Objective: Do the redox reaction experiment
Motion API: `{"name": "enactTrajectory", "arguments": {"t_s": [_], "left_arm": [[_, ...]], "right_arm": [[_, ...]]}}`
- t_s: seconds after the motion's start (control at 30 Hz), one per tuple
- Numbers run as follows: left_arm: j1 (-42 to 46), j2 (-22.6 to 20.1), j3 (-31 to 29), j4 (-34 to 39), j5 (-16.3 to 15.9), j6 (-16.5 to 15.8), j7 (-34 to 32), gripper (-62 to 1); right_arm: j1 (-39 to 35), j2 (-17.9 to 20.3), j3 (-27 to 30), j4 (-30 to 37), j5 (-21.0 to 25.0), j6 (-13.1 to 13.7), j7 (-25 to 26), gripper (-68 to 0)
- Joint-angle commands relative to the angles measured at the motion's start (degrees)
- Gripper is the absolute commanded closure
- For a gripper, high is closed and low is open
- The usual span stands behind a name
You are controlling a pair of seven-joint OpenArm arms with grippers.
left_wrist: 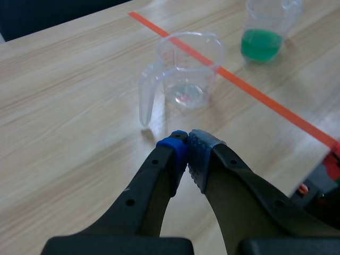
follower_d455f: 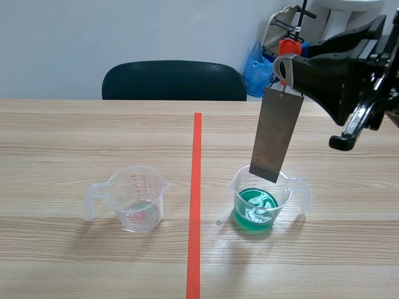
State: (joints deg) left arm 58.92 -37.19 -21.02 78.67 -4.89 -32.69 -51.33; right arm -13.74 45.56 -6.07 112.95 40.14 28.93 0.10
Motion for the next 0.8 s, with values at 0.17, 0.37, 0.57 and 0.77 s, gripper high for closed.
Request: {"name": "enactTrajectory", "arguments": {"t_s": [0.17, 0.37, 0.57, 0.77], "left_arm": [[11.3, 9.0, -7.8, 0.1, 11.9, 2.1, -16.4, -2.6], [16.5, 14.2, -10.8, 0.1, 18.6, 8.2, -26.2, -2.6], [16.5, 17.0, -10.8, 0.2, 19.8, 10.4, -29.0, -2.8], [16.5, 17.5, -10.8, 0.2, 23.3, 11.0, -28.4, -23.8]], "right_arm": [[0.4, 0.8, 0.7, 0.9, 0.6, -0.2, 1.0, -0.6], [0.4, 0.8, 0.7, 0.9, 0.6, -0.2, 1.0, -0.6], [0.4, 0.8, 0.7, 0.9, 0.6, -0.2, 1.0, -0.6], [0.4, 0.8, 0.7, 0.9, 0.6, -0.2, 0.9, -0.6]]}}
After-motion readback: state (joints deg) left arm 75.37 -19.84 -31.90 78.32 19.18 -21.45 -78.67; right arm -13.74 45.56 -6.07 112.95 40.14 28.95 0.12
